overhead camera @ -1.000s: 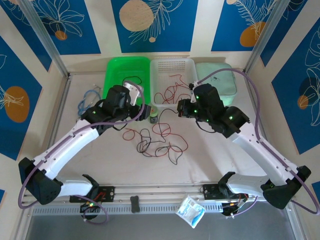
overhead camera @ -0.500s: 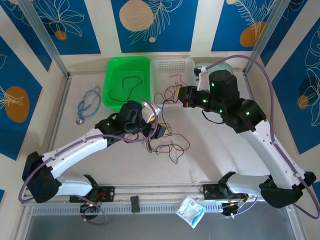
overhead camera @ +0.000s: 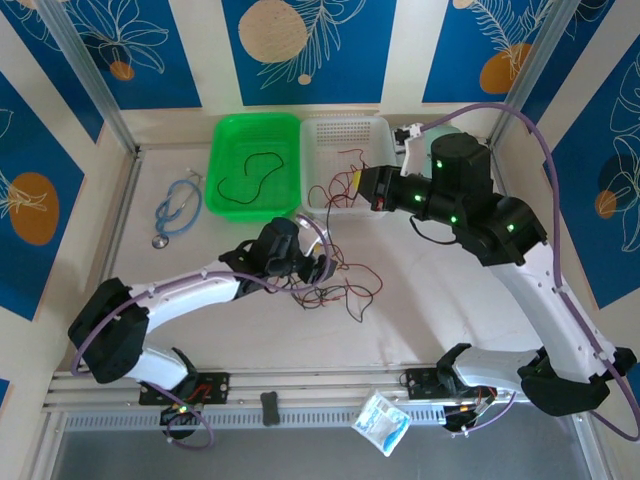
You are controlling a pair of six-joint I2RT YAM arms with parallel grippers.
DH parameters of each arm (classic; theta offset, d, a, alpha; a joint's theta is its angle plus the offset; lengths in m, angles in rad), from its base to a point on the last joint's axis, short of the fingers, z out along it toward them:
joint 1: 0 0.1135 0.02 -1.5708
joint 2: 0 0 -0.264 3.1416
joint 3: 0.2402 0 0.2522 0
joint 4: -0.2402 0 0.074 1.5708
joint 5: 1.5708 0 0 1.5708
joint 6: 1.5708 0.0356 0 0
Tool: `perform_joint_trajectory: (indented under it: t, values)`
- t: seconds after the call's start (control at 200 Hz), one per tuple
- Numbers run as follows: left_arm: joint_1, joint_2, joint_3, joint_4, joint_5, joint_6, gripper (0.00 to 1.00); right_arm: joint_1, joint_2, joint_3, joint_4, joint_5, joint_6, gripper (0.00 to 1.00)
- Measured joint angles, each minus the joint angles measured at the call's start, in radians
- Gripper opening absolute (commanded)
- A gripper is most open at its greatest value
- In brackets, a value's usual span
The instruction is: Untangle the cables
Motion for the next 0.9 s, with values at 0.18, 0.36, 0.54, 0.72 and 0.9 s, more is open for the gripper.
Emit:
perform_joint_trajectory:
  t: [0.18, 0.36, 0.54, 0.72, 0.9]
  values:
    - [0.000, 0.000, -0.074, 0.044, -0.105, -0.021, 0.59, 0.000, 0.001, 0.092, -0.026, 0.000, -0.018, 0.00]
    - [0.000, -0.010, -0.133, 0.060, -0.184, -0.045, 0.46, 0.000, 0.004, 0.179, -0.043, 0.000, -0.042, 0.00]
    - [0.000, -0.034, -0.169, 0.063, -0.217, -0.060, 0.36, 0.000, 0.017, 0.231, -0.047, 0.000, -0.064, 0.00]
    - [0.000, -0.051, -0.190, 0.078, -0.230, -0.082, 0.15, 0.000, 0.047, 0.282, -0.059, 0.000, -0.081, 0.00]
    - [0.000, -0.075, -0.229, 0.083, -0.232, -0.089, 0.20, 0.000, 0.053, 0.310, -0.067, 0.000, -0.093, 0.00]
